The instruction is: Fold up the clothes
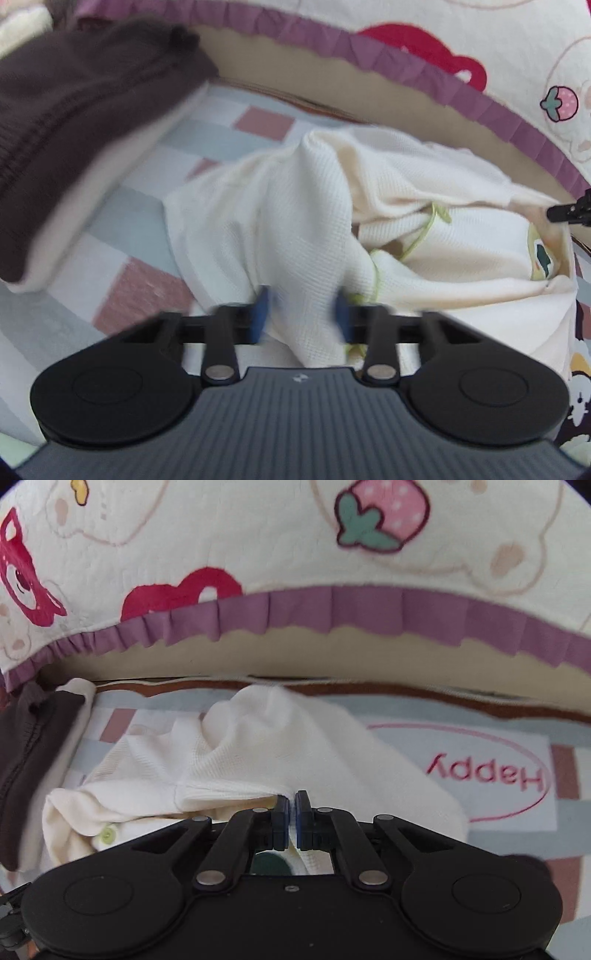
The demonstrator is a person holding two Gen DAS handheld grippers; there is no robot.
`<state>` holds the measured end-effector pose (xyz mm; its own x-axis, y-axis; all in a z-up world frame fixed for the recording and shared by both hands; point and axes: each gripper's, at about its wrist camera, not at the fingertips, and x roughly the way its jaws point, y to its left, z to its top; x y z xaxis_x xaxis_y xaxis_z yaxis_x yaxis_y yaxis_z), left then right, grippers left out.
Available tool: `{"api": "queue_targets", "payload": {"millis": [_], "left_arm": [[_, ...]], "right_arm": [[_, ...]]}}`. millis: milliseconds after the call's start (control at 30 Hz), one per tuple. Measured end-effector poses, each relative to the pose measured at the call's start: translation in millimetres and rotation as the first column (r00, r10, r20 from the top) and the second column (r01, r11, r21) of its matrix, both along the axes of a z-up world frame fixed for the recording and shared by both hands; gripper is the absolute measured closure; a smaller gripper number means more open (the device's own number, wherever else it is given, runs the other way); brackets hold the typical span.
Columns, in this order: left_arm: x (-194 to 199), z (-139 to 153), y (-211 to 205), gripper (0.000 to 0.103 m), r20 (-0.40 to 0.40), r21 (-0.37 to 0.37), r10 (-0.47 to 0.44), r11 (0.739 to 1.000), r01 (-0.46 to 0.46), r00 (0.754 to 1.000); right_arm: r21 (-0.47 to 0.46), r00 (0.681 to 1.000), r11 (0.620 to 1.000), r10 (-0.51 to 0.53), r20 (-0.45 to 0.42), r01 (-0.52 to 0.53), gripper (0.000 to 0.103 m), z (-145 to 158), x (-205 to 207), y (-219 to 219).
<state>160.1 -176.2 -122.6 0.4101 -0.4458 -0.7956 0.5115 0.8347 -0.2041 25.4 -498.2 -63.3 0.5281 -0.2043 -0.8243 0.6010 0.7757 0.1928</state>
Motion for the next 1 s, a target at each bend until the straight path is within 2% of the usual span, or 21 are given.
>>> {"api": "queue_targets", "payload": {"millis": [67,100,167,300,333,400,433,533,567,633,667,700,767,833,933,1000], "left_arm": [[-4,6,0,0.100,0.084,0.014,0.020,1.000,-0.021,0.996],[-10,16,3,0.100,0.175,0.014,0.033,0.999,-0.036,0.984],[-24,47,15,0.100,0.337,-0.052,0.062,0.998,-0.047,0.939],[-46,90,51,0.100,0.456,-0.193,0.166,0.978,-0.085,0.874],[-51,96,58,0.100,0.481,-0.205,0.184,0.974,-0.094,0.857],[-58,99,67,0.100,0.525,-0.175,0.191,0.978,-0.115,0.829],[-59,97,72,0.100,0.526,-0.167,0.199,0.978,-0.129,0.827],[-39,78,76,0.100,0.372,-0.141,0.214,0.975,-0.173,0.903],[-30,69,75,0.099,0.305,-0.113,0.200,0.978,-0.173,0.931],[-20,56,66,0.093,0.212,-0.041,0.132,0.991,-0.126,0.968],[-21,52,58,0.070,0.181,-0.010,0.070,0.998,-0.069,0.981],[-24,52,52,0.053,0.159,-0.003,0.017,1.000,-0.017,0.987],[-44,60,46,0.053,0.226,-0.062,-0.033,0.997,0.049,0.974],[-62,73,40,0.053,0.325,-0.113,-0.086,0.985,0.129,0.942],[-83,84,37,0.046,0.456,-0.171,-0.112,0.963,0.210,0.883],[-91,84,36,0.039,0.509,-0.169,-0.106,0.961,0.220,0.854]], "right_arm": [[-0.124,1.000,0.992,0.030,0.003,-0.029,0.099,10,1,9],[-0.172,0.998,0.984,0.053,0.035,-0.046,0.099,17,0,15],[-0.261,0.988,0.962,0.109,0.113,-0.076,0.099,35,-3,27],[-0.392,0.945,0.918,0.178,0.274,-0.059,0.099,77,-15,48],[-0.402,0.935,0.914,0.185,0.301,-0.052,0.099,87,-19,52],[-0.422,0.927,0.904,0.209,0.311,-0.062,0.100,96,-24,57],[-0.435,0.932,0.898,0.214,0.292,-0.069,0.100,96,-23,58],[-0.420,0.953,0.902,0.204,0.224,-0.094,0.100,81,-14,57],[-0.421,0.954,0.901,0.209,0.216,-0.102,0.100,79,-13,59],[-0.423,0.955,0.898,0.219,0.198,-0.119,0.100,75,-10,64],[-0.440,0.953,0.889,0.230,0.195,-0.124,0.100,75,-11,68],[-0.469,0.955,0.874,0.235,0.179,-0.127,0.100,76,-10,74],[-0.528,0.958,0.839,0.244,0.149,-0.132,0.100,78,-10,87],[-0.568,0.953,0.812,0.262,0.153,-0.132,0.100,83,-13,97],[-0.550,0.922,0.823,0.313,0.229,-0.143,0.100,95,-21,107],[-0.549,0.885,0.821,0.362,0.292,-0.154,0.100,107,-28,118]]}}
